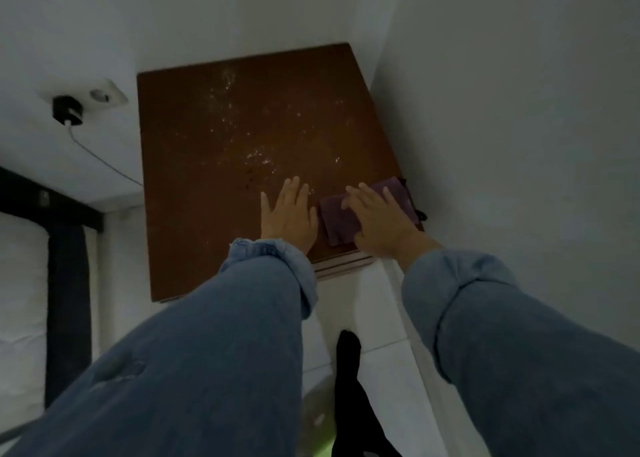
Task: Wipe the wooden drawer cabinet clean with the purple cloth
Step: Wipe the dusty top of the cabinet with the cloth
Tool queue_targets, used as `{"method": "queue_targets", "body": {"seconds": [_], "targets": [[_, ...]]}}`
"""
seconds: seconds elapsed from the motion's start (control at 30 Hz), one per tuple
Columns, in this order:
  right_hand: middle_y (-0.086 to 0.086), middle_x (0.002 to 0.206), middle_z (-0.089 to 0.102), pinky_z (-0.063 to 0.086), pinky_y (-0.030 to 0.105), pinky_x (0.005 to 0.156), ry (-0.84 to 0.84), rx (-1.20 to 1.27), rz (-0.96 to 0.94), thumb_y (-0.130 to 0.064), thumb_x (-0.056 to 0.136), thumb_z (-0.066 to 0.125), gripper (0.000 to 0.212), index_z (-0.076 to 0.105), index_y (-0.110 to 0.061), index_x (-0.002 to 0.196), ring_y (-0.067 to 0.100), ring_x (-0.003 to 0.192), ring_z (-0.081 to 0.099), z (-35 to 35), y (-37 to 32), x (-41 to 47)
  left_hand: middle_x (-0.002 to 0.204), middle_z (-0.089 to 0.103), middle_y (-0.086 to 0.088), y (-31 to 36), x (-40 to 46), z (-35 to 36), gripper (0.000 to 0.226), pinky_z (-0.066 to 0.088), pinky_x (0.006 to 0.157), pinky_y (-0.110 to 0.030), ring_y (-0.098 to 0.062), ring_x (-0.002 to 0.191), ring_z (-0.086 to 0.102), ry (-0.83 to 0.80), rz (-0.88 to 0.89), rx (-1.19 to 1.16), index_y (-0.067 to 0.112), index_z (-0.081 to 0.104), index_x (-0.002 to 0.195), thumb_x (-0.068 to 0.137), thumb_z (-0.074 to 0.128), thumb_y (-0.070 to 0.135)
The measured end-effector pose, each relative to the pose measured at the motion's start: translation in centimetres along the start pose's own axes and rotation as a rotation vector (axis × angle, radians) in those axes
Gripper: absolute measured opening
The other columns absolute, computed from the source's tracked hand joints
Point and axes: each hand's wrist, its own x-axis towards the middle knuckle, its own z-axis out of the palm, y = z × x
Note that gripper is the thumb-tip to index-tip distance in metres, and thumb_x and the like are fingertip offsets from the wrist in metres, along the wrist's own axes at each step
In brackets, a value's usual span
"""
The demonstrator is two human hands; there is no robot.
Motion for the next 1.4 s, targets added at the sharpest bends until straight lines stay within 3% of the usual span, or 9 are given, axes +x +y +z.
{"method": "queue_targets", "body": {"seconds": [0.2, 0.33, 0.5, 0.63, 0.8, 0.97, 1.1, 1.3, 1.4], "targets": [[0.004, 0.159, 0.006, 0.006, 0.054, 0.114, 0.027, -0.245, -0.223, -0.047, 0.081, 0.055, 0.065, 0.033, -0.029, 0.139, 0.03, 0.146, 0.006, 2.0, 3.0, 1.1, 0.159, 0.015, 0.001, -0.1, 0.7, 2.4, 0.055, 0.006, 0.119, -0.048, -0.015, 0.146, 0.014, -0.108, -0.069, -0.003, 0.015, 0.025, 0.149, 0.098, 0.029, 0.035], [0.01, 0.151, 0.034, 0.026, 0.056, 0.108, 0.143, -0.296, -0.337, -0.058, 0.084, 0.04, 0.056, 0.046, -0.031, 0.132, 0.039, 0.133, 0.035, 3.3, 4.7, 2.4, 0.159, 0.014, 0.002, 0.1, 0.5, 3.2, 0.06, 0.003, 0.119, -0.048, -0.015, 0.146, 0.015, -0.084, -0.107, -0.027, 0.015, 0.024, 0.149, 0.094, 0.033, 0.037], [0.007, 0.128, 0.058, 0.044, 0.048, 0.09, 0.358, -0.323, -0.359, -0.05, 0.088, 0.037, 0.044, 0.056, -0.031, 0.122, 0.035, 0.107, 0.055, 4.8, 5.3, 3.1, 0.159, 0.018, 0.003, 0.4, 0.5, 3.2, 0.058, 0.006, 0.119, -0.047, -0.013, 0.145, 0.019, -0.031, -0.123, -0.022, 0.016, 0.027, 0.148, 0.094, 0.033, 0.035], [0.005, 0.112, 0.064, 0.046, 0.04, 0.074, 0.528, -0.279, -0.41, -0.039, 0.09, 0.042, 0.03, 0.057, -0.028, 0.114, 0.03, 0.085, 0.059, 5.6, 4.9, 3.5, 0.158, 0.019, 0.004, 0.4, 0.3, 3.3, 0.057, 0.005, 0.119, -0.047, -0.012, 0.144, 0.02, -0.008, -0.127, -0.036, 0.016, 0.03, 0.148, 0.093, 0.033, 0.033], [0.006, 0.102, 0.065, 0.045, 0.037, 0.061, 0.396, -0.163, -0.346, -0.036, 0.089, 0.039, 0.035, 0.062, -0.022, 0.111, 0.03, 0.074, 0.06, 4.6, 3.7, 3.7, 0.155, 0.029, 0.002, 0.4, 0.6, 2.5, 0.053, 0.01, 0.118, -0.046, -0.013, 0.14, 0.03, -0.014, -0.125, 0.0, 0.015, 0.04, 0.143, 0.094, 0.031, 0.034], [0.007, 0.122, 0.055, 0.047, 0.043, 0.086, 0.289, 0.32, -0.072, -0.031, 0.097, 0.043, 0.037, 0.051, -0.018, 0.13, 0.028, 0.105, 0.056, 0.8, 3.9, 4.7, 0.146, 0.044, -0.002, 1.1, 2.0, 1.0, 0.052, 0.017, 0.112, -0.042, -0.016, 0.134, 0.039, 0.041, -0.122, -0.013, 0.014, 0.047, 0.137, 0.093, 0.028, 0.034], [0.009, 0.124, 0.057, 0.044, 0.038, 0.095, 0.461, 0.601, 0.052, -0.03, 0.098, 0.044, 0.037, 0.05, -0.017, 0.132, 0.024, 0.112, 0.054, -3.1, 4.6, 7.1, 0.155, 0.028, -0.001, 1.9, 4.5, 0.3, 0.051, 0.01, 0.117, -0.047, -0.016, 0.144, 0.022, 0.052, -0.106, -0.053, 0.015, 0.034, 0.145, 0.098, 0.029, 0.035], [0.004, 0.12, 0.06, 0.049, 0.044, 0.092, 0.53, 0.679, 0.113, -0.058, 0.089, 0.032, 0.054, 0.052, -0.027, 0.129, 0.02, 0.107, 0.058, -6.4, 8.0, 14.9, 0.159, 0.018, -0.001, 2.6, 10.1, -0.2, 0.052, 0.005, 0.117, -0.049, -0.017, 0.147, 0.011, 0.129, -0.152, -0.071, 0.017, 0.029, 0.147, 0.099, 0.028, 0.037], [0.007, 0.123, 0.06, 0.047, 0.042, 0.096, 0.571, 0.712, 0.133, -0.055, 0.087, 0.032, 0.058, 0.053, -0.022, 0.13, 0.023, 0.112, 0.057, -7.8, 9.7, 19.2, 0.159, 0.015, -0.001, 2.3, 13.8, -0.2, 0.053, 0.003, 0.118, -0.048, -0.017, 0.147, 0.009, 0.186, -0.177, -0.047, 0.016, 0.028, 0.147, 0.098, 0.029, 0.037]]}}
